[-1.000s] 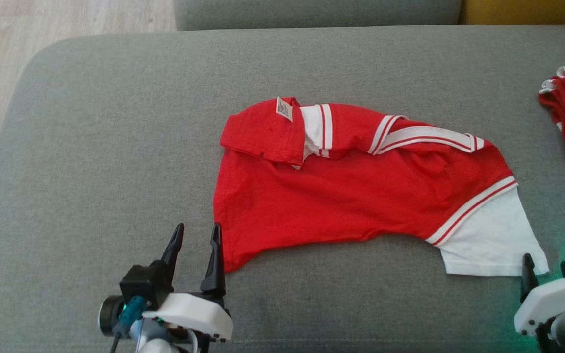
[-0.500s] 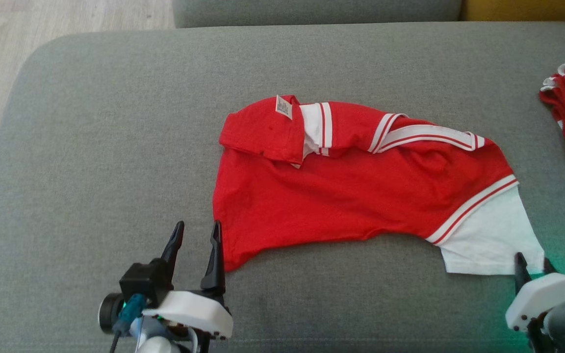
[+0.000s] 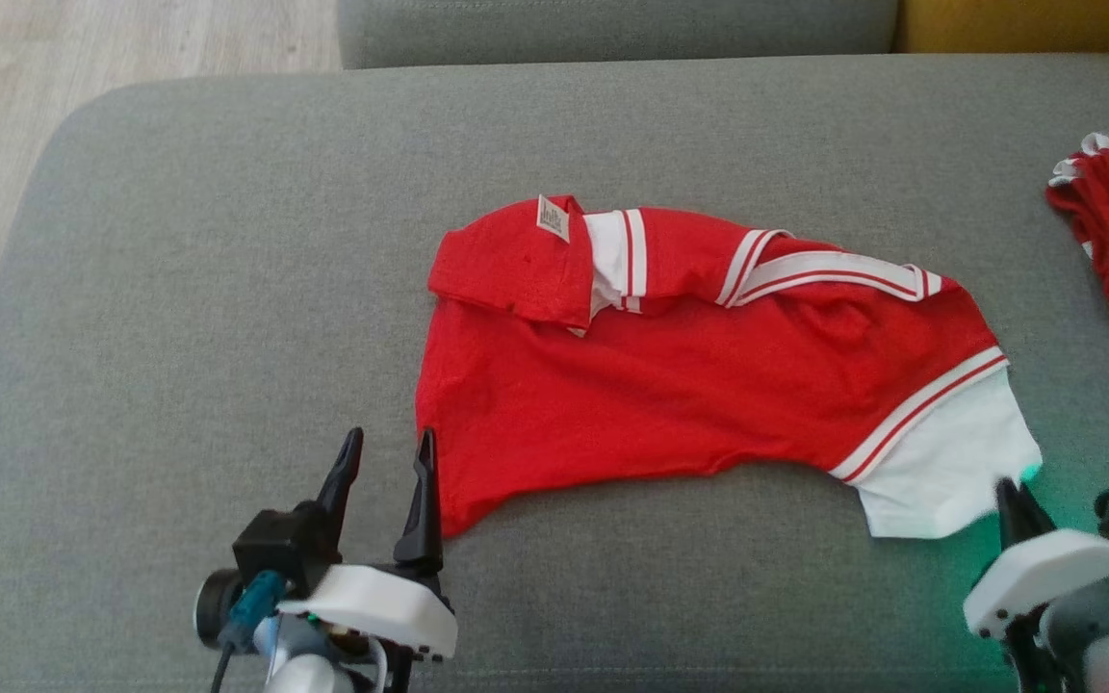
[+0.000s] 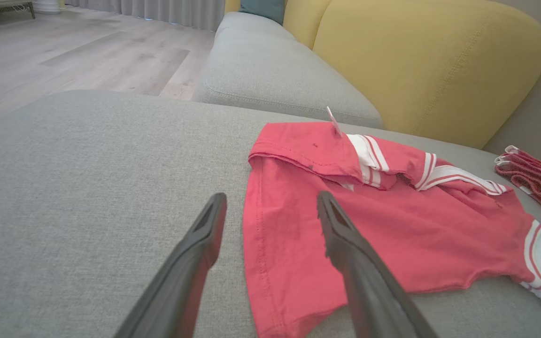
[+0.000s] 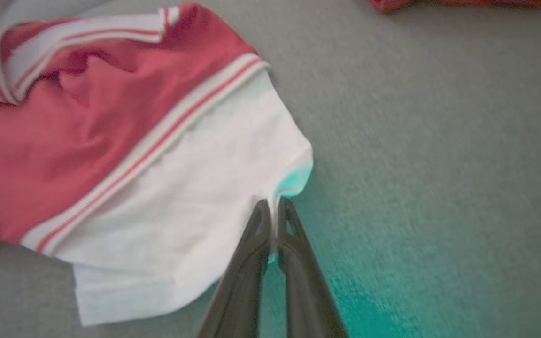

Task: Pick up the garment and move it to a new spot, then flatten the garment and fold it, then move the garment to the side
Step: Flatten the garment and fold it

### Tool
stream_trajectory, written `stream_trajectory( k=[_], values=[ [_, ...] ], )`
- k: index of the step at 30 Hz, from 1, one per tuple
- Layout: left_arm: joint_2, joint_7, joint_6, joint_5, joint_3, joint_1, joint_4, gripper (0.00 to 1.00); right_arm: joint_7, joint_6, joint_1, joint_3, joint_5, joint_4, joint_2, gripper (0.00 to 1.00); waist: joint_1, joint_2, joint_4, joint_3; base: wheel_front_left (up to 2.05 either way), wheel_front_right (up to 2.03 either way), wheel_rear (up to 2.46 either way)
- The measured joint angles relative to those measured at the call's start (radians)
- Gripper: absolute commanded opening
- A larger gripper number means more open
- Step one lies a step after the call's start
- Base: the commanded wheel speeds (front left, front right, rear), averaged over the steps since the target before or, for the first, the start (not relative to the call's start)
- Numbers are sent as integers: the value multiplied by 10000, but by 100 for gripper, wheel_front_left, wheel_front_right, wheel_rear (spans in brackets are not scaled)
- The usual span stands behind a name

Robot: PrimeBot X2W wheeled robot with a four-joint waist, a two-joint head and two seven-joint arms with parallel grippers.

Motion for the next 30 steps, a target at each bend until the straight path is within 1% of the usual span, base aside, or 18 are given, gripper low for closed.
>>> stream_trajectory(
  k=[7, 10, 11, 16, 19, 23, 30],
  values=[
    [0, 12, -144, -560, -301, 35, 378, 100, -541, 0, 28, 658, 324, -1225, 2, 0, 0, 0, -94, -204, 0, 0, 0],
    [-4, 236, -178, -851, -481, 66, 711, 100, -598, 0, 131, 819, 372, -1964, 2, 0, 0, 0, -150, -280, 0, 0, 0],
    [0, 416, -169, -1039, -543, 69, 905, 100, -593, 0, 332, 890, 464, -2464, 2, 0, 0, 0, -190, -313, 0, 0, 0],
    [0, 842, -79, -1360, -677, 77, 1202, 100, -430, 0, 853, 853, 508, -3563, 2, 0, 0, 0, -271, -322, 0, 0, 0],
    [2, 999, -77, -1436, -690, 91, 1308, 100, -295, 0, 1041, 604, 566, -4036, 4, 0, 0, 0, -326, -310, 0, 0, 0],
    [2, 1279, -79, -1628, -738, 116, 1400, 100, -228, 0, 1197, 184, 577, -4362, 4, 0, 0, 0, -408, -278, 0, 0, 0],
    [8, 1743, 6, -2364, -759, 280, 1624, 100, -88, 0, 1264, 184, 625, -4468, 6, 0, 0, 0, -564, -209, 0, 0, 0]
  ],
)
